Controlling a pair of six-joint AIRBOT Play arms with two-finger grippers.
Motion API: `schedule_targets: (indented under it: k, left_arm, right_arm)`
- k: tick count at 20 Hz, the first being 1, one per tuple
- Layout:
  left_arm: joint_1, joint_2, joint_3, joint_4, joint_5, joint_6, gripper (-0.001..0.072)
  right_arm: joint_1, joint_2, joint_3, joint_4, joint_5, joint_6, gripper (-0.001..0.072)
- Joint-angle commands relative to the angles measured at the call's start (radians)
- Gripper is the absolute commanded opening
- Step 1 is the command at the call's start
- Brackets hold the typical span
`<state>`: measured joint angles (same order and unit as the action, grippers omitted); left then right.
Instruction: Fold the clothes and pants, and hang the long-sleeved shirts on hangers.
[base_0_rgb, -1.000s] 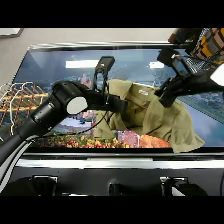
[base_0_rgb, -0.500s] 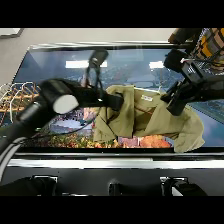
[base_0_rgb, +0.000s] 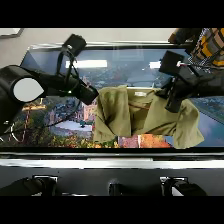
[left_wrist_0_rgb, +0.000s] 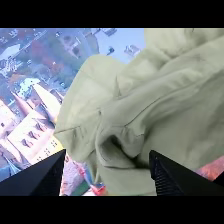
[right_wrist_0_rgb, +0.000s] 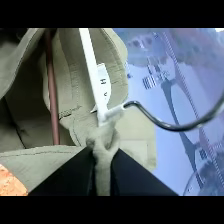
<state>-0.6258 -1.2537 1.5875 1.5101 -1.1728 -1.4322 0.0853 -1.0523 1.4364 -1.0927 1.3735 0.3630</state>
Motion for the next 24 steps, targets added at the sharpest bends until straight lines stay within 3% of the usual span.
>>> schedule_targets:
  k: [1,3,8,12,17,18,19,20,21,24]
  left_arm:
    - [-0.006,-0.02,-0.01,-0.003,-0.027,0.287,0.0617]
    - [0.01,-0.031,-0.029,-0.058,-0.014,0.429,0.0617]
    - [0.109,-0.037,-0.08,-0.299,0.011,0.606,0.0616]
    - [0.14,-0.037,-0.112,-0.409,0.01,0.626,0.0612]
    - [0.139,-0.037,-0.159,-0.43,0.014,0.626,0.0585]
    - [0.139,-0.037,-0.159,-0.43,0.013,0.626,0.0414]
    - [0.14,-0.037,-0.159,-0.43,0.013,0.626,0.0143]
    - [0.14,-0.037,-0.158,-0.43,0.013,0.626,0.0058]
    - [0.14,-0.036,-0.158,-0.43,0.013,0.626,0.0025]
    - [0.14,-0.029,-0.158,-0.43,0.013,0.626,0.0024]
  right_arm:
    - [0.002,-0.041,0.0,0.111,0.03,-0.089,0.0036]
    - [0.002,-0.05,0.0,0.131,0.037,-0.118,0.0036]
    - [0.002,-0.051,0.0,0.132,0.052,-0.118,0.0036]
    - [0.002,-0.051,0.0,0.133,0.058,-0.117,0.0036]
    - [0.002,-0.051,0.0,0.147,0.069,-0.117,0.0037]
    - [0.002,-0.051,0.0,0.147,0.068,-0.117,0.0036]
    - [0.002,-0.051,0.0,0.147,0.067,-0.116,0.0037]
    - [0.002,-0.051,0.0,0.149,0.066,-0.116,0.0037]
    - [0.002,-0.051,0.0,0.15,0.068,-0.114,0.0037]
    - [0.001,-0.05,0.0,0.146,0.053,-0.108,0.0056]
